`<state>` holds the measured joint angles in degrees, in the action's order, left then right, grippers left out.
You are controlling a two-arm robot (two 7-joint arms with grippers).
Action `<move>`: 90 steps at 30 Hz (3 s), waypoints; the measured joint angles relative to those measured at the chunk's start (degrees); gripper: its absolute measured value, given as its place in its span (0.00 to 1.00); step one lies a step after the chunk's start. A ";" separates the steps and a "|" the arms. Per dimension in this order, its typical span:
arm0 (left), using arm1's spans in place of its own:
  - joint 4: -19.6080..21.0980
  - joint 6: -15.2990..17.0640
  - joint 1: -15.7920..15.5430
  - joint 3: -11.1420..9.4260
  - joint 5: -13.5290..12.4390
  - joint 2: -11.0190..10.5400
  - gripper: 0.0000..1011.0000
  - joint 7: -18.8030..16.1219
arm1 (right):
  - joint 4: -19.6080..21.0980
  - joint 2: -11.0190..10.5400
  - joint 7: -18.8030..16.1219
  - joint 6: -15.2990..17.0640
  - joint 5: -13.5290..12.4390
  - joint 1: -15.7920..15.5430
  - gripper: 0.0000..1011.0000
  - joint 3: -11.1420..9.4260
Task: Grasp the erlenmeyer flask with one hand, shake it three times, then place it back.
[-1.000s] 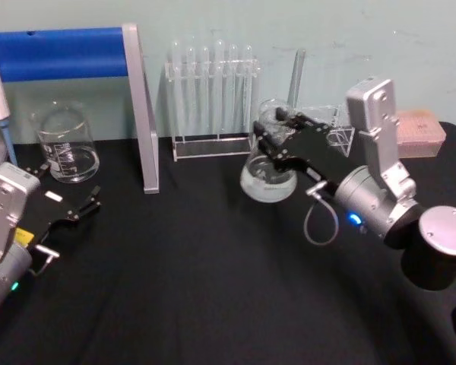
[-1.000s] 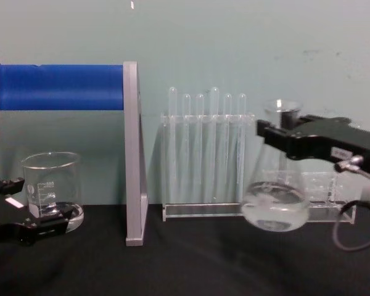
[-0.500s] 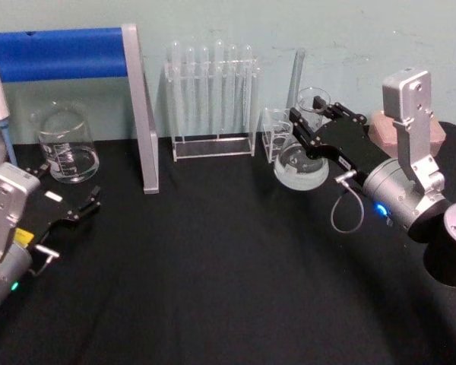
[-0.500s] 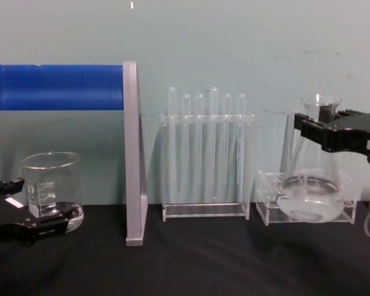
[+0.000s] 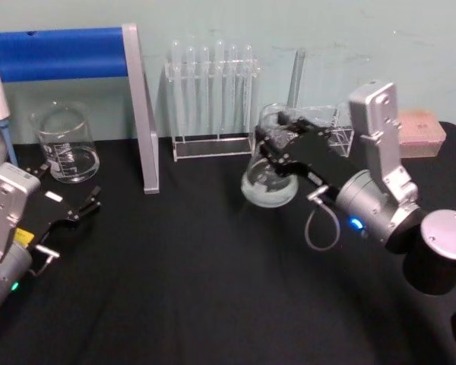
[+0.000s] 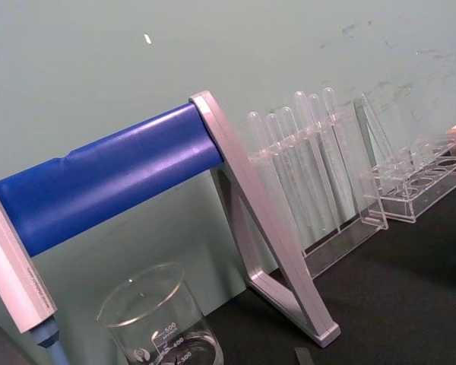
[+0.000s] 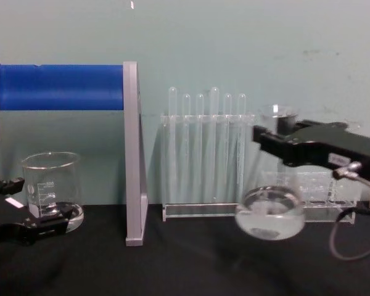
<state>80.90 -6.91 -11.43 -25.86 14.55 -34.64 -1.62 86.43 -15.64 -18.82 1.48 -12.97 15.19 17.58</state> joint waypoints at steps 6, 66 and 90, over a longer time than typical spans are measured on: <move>0.00 0.00 0.00 0.00 0.00 0.00 0.99 0.00 | 1.49 0.06 -3.30 0.26 -1.09 -0.18 0.44 3.06; 0.00 0.00 0.00 0.00 0.00 0.00 0.99 0.00 | 1.34 -3.82 -4.13 -1.90 -5.87 2.80 0.44 8.72; 0.00 0.00 0.00 0.00 0.00 0.00 0.99 0.00 | -1.35 -3.76 3.10 -1.26 -4.09 0.86 0.44 -3.46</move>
<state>80.90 -6.91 -11.43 -25.86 14.55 -34.65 -1.62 85.08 -19.40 -15.72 0.22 -17.06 16.05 14.11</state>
